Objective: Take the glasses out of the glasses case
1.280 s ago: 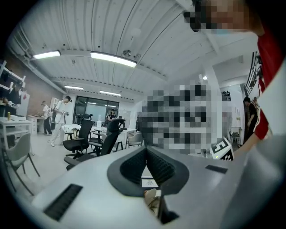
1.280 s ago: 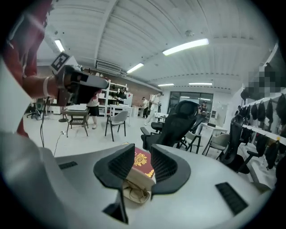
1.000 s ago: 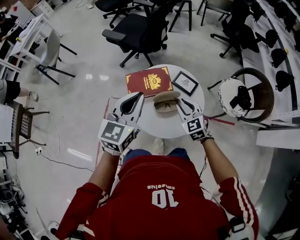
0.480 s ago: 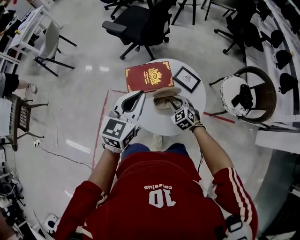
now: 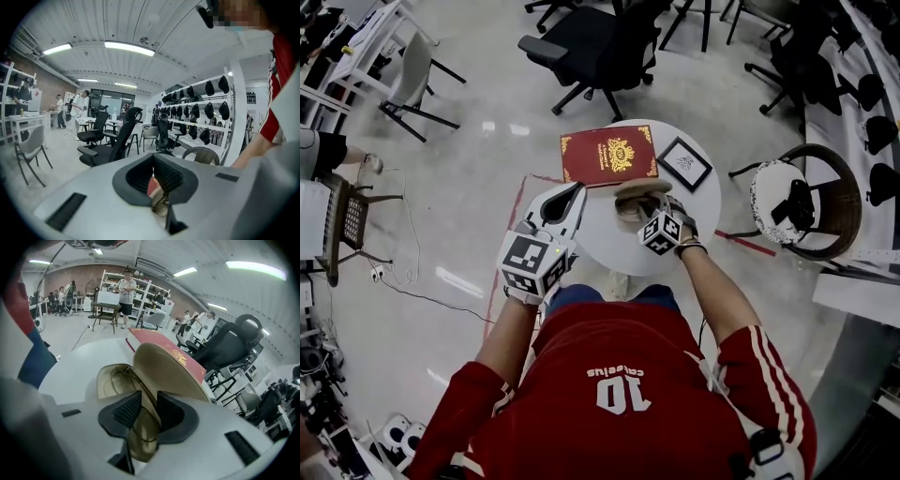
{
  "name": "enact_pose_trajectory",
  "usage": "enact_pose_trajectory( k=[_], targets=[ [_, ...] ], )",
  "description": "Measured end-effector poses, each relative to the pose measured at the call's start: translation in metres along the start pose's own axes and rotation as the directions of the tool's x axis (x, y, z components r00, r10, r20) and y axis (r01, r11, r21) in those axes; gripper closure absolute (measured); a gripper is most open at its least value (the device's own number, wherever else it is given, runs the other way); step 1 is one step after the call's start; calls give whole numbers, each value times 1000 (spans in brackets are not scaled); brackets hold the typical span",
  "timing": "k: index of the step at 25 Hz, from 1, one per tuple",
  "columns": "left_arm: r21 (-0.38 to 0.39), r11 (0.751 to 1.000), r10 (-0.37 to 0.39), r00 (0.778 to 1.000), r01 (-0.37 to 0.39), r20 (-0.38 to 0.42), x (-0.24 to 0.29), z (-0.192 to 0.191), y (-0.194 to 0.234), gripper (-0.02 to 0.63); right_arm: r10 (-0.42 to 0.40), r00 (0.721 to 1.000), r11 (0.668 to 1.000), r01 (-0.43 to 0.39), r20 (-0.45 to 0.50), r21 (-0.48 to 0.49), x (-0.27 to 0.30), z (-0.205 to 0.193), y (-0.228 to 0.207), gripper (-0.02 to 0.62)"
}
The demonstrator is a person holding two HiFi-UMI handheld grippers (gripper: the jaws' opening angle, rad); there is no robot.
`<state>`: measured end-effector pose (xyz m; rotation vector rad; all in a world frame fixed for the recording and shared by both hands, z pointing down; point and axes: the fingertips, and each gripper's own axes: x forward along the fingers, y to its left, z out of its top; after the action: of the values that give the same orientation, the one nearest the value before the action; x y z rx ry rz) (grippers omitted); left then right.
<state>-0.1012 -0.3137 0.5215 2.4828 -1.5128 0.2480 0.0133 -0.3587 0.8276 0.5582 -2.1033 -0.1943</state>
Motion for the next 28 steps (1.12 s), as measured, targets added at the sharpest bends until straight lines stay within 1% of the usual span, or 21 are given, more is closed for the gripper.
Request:
enact_pose_trajectory(
  k=[4, 8, 16, 20, 24, 28],
  targets=[
    [-4, 1000, 11, 1000, -11, 1, 4, 3, 3, 598, 16, 1000, 996, -16, -6, -90, 6, 3, 0, 486],
    [-5, 1000, 16, 1000, -16, -2, 7, 4, 4, 597, 32, 999, 982, -35, -20, -187, 11, 1, 2, 489],
    [-12, 999, 30, 1000, -31, -3, 8, 9, 7, 598, 65, 997, 951, -73, -36, -300, 13, -1, 6, 544],
    [-14, 999, 34, 999, -34, -1, 6, 10, 9, 598, 76, 996, 939, -86, -44, -334, 9, -2, 5, 564],
    [-14, 999, 32, 999, -32, 0, 3, 11, 7, 598, 74, 996, 937, -85, -45, -338, 4, -1, 5, 568],
    [-14, 1000, 22, 1000, -22, 9, 2, 12, 3, 598, 59, 998, 940, -66, -32, -334, -4, 0, 2, 568]
  ],
)
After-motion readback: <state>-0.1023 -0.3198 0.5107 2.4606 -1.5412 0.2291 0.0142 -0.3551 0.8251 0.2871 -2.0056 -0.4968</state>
